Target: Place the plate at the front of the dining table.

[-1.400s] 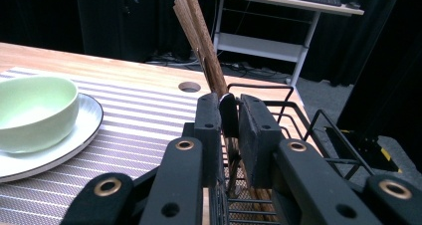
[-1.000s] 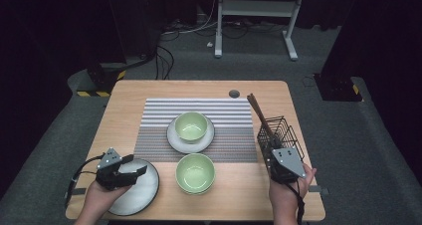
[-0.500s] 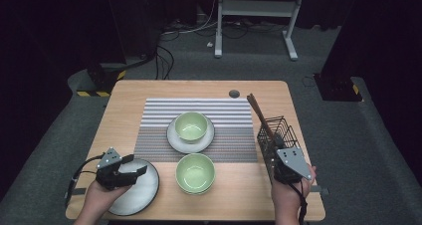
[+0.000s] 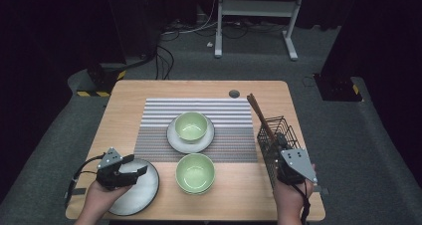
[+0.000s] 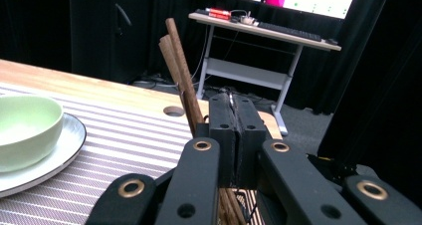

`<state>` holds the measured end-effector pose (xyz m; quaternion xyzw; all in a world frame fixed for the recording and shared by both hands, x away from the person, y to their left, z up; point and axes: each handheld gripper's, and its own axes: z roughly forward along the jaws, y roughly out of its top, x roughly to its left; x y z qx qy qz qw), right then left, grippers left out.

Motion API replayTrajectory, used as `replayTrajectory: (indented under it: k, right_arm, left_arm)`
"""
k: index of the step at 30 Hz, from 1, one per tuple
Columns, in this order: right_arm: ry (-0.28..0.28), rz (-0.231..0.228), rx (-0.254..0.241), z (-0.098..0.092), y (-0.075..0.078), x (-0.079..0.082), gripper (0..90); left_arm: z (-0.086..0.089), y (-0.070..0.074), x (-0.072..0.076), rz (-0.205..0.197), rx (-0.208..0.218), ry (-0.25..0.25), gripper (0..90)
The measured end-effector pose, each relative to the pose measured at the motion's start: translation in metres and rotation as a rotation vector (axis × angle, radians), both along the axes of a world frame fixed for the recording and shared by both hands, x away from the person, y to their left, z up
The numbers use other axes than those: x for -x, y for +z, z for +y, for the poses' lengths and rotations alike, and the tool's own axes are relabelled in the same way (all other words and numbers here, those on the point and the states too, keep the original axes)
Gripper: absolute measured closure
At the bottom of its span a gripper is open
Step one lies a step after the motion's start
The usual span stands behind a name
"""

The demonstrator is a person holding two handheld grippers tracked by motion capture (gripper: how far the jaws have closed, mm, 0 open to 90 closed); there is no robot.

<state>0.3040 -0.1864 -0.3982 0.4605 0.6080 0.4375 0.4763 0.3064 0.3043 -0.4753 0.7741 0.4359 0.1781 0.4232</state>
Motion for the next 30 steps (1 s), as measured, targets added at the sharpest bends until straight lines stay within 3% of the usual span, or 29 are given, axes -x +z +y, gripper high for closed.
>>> replayTrajectory:
  k: [7, 21, 30]
  right_arm:
    - [-0.007, -0.026, 0.011, -0.001, 0.002, 0.004, 88.8]
    - [-0.001, -0.063, -0.025, -0.003, 0.01, 0.007, 88.7]
    - [0.001, -0.094, -0.022, -0.001, 0.017, 0.011, 88.8]
  left_arm:
    - [0.0, 0.0, 0.0, -0.002, 0.002, 0.0, 27.8]
    - [0.0, -0.001, 0.0, -0.003, 0.0, -0.002, 28.7]
    - [0.0, -0.001, 0.0, -0.002, -0.005, 0.002, 28.1]
